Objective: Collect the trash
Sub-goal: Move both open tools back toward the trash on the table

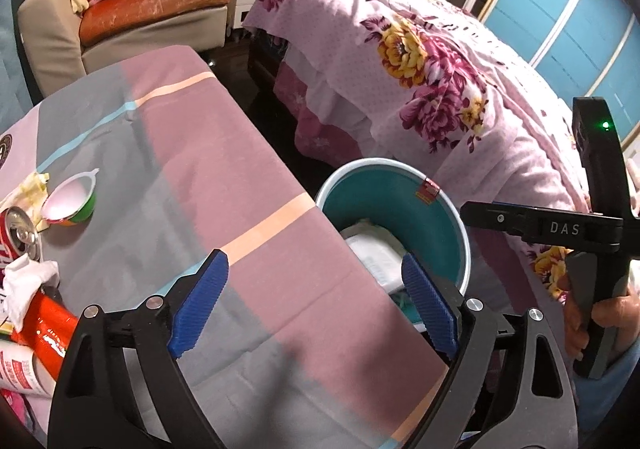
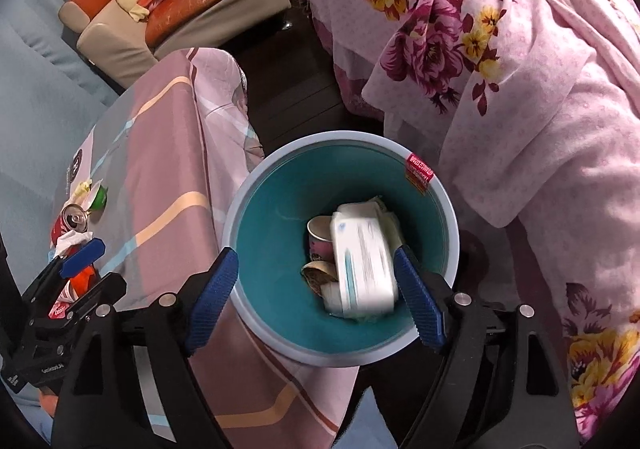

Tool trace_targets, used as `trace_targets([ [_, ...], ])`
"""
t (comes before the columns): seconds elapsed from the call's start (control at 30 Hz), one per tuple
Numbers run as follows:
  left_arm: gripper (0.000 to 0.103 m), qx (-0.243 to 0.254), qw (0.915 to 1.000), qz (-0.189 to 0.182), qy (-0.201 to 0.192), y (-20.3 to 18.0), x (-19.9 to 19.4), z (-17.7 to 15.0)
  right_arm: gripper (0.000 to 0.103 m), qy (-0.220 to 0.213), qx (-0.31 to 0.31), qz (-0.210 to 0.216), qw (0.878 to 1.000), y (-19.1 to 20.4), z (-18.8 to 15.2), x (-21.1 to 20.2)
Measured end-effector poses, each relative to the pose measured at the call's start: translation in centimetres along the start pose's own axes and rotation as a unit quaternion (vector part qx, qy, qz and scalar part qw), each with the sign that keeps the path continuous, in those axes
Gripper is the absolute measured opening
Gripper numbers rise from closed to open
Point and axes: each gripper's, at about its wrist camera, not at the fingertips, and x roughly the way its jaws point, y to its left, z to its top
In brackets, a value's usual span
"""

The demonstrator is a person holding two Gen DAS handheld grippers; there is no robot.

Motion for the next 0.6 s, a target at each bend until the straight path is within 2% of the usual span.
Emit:
trace_targets([
  [0.37, 0.093, -0.017, 0.9994, 0.014, -0.029, 2.4, -4.3, -2.2, 0.077, -0.004, -0.04, 0.004, 0.999, 4.7, -1.3, -1.6],
  [0.6, 0.094, -0.041, 0.9973, 0.036, -0.05, 5.8, -8.0, -4.2, 0.077, -0.003, -0.076, 0.012, 0.997, 8.6, -2.4, -2.1],
])
